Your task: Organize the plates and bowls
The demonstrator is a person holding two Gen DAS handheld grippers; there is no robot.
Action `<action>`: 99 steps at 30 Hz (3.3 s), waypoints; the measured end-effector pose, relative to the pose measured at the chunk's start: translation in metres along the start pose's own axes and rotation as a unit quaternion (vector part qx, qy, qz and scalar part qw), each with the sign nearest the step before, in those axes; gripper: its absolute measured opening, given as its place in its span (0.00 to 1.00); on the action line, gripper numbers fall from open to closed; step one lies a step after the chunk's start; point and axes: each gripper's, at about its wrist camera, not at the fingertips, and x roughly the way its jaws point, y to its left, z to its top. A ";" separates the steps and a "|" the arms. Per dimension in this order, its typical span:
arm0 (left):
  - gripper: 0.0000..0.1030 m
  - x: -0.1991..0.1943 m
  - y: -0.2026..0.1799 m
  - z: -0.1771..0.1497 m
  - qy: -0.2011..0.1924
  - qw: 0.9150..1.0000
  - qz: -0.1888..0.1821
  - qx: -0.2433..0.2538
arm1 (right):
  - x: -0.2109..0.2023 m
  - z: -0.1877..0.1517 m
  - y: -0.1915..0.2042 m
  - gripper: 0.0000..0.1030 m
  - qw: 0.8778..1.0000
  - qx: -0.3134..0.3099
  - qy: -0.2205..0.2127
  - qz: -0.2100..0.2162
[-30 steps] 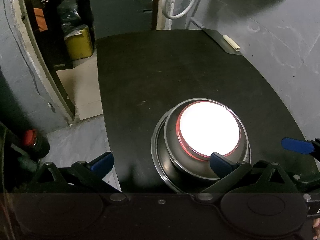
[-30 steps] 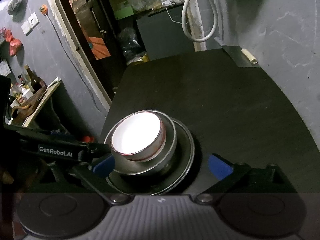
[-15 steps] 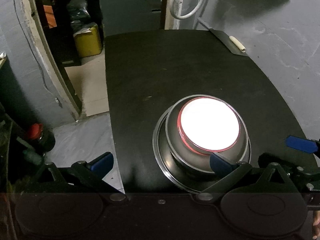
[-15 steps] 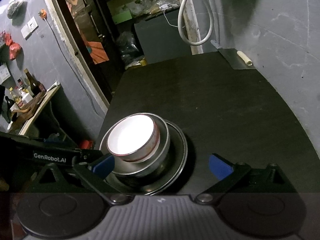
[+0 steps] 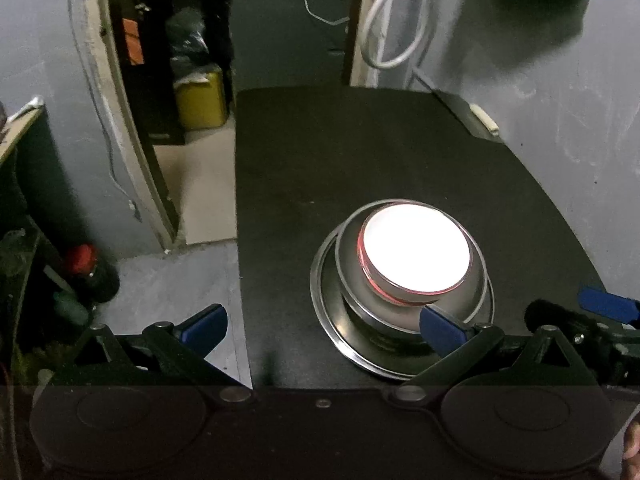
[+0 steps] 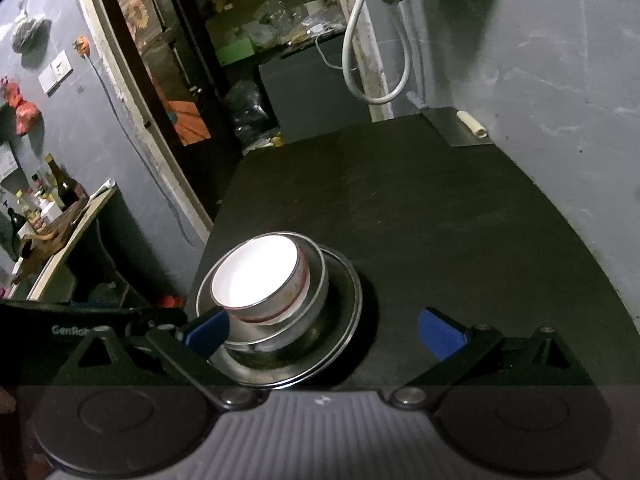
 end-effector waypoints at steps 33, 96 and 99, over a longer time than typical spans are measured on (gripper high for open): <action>0.99 -0.090 0.026 -0.032 -0.160 0.987 0.013 0.020 | -0.062 -0.042 0.027 1.00 0.993 0.034 -0.093 -0.067; 0.99 -0.142 0.000 -0.149 -0.136 0.987 -0.005 0.083 | -0.160 -0.119 0.041 1.00 0.988 -0.095 -0.090 -0.084; 0.99 -0.143 0.001 -0.150 -0.138 0.987 -0.005 0.082 | -0.161 -0.121 0.045 1.00 0.987 -0.100 -0.089 -0.085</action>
